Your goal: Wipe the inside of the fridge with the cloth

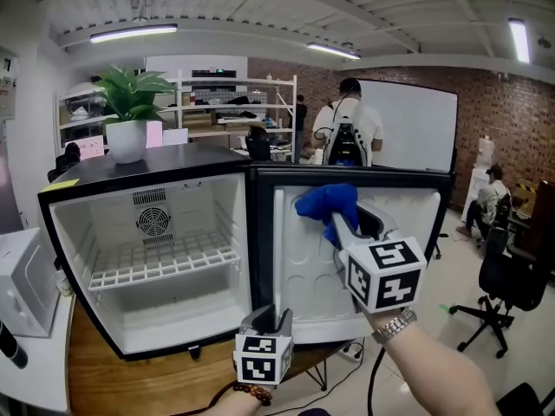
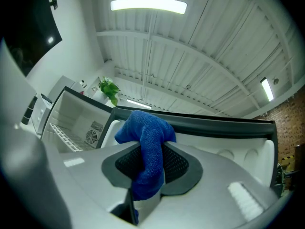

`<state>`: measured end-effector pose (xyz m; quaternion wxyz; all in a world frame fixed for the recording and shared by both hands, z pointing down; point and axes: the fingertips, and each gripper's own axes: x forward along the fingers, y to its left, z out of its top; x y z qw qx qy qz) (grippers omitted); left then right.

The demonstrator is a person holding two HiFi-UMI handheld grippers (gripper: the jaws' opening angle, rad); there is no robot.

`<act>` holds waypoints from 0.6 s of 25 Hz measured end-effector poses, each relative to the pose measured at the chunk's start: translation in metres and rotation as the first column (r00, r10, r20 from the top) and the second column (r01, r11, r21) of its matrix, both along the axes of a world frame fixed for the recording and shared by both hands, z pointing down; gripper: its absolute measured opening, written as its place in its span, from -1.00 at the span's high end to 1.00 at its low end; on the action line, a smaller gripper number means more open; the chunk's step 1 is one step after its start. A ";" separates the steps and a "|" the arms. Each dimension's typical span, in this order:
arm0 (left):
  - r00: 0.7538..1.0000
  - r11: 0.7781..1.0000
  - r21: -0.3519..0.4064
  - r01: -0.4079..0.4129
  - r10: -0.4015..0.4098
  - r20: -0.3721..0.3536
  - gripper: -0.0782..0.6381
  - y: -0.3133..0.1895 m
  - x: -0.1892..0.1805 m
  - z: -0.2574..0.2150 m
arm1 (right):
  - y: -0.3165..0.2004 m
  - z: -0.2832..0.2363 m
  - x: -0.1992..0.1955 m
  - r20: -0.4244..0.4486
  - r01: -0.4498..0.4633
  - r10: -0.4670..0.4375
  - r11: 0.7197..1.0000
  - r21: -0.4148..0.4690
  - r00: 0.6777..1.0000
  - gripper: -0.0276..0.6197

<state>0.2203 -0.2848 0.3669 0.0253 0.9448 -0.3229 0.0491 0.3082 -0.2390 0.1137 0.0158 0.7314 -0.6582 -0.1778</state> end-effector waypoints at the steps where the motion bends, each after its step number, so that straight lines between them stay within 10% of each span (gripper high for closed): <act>1: 1.000 1.000 -0.001 0.001 -0.001 -0.002 0.40 0.000 0.000 0.000 | 0.002 0.000 0.005 0.000 -0.008 0.008 1.000 0.001 1.000 0.60; 15: 1.000 1.000 0.004 0.012 -0.012 -0.012 0.41 0.001 -0.003 -0.002 | 0.047 -0.002 0.098 0.053 -0.163 0.163 0.986 0.011 0.985 0.60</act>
